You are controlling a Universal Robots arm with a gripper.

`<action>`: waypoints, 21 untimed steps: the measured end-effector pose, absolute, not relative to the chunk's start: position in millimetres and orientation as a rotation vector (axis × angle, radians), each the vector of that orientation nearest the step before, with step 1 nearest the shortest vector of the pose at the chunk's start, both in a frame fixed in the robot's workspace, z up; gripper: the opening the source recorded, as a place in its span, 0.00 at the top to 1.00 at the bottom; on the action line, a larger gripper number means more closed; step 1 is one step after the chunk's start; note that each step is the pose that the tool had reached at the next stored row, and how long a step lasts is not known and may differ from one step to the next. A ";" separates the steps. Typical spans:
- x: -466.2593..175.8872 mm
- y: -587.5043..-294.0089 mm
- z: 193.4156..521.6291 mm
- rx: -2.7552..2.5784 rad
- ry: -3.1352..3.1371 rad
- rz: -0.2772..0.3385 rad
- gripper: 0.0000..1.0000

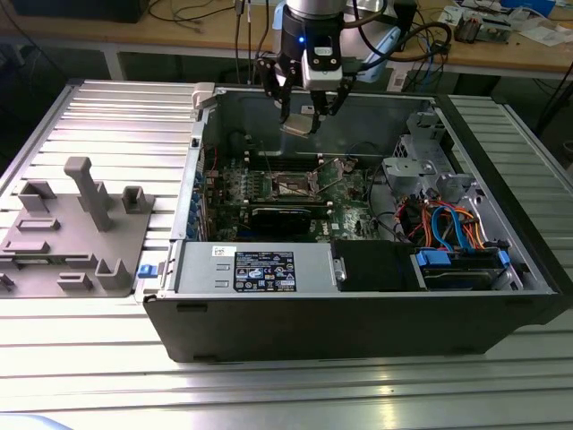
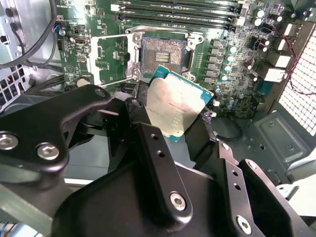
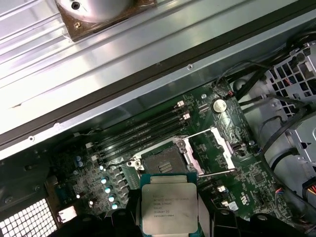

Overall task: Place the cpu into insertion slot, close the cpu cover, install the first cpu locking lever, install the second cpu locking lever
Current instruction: 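Place the cpu into insertion slot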

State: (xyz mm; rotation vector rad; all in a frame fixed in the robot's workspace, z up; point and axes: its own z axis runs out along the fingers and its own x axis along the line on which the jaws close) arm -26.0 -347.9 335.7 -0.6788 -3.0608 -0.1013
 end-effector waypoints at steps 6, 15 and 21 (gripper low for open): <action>-26.0 -347.9 335.6 -0.726 -3.051 -0.102 0.45; -26.0 -347.9 335.5 -0.782 -3.038 -0.102 0.45; -26.0 -347.9 335.4 -0.814 -3.031 -0.102 0.45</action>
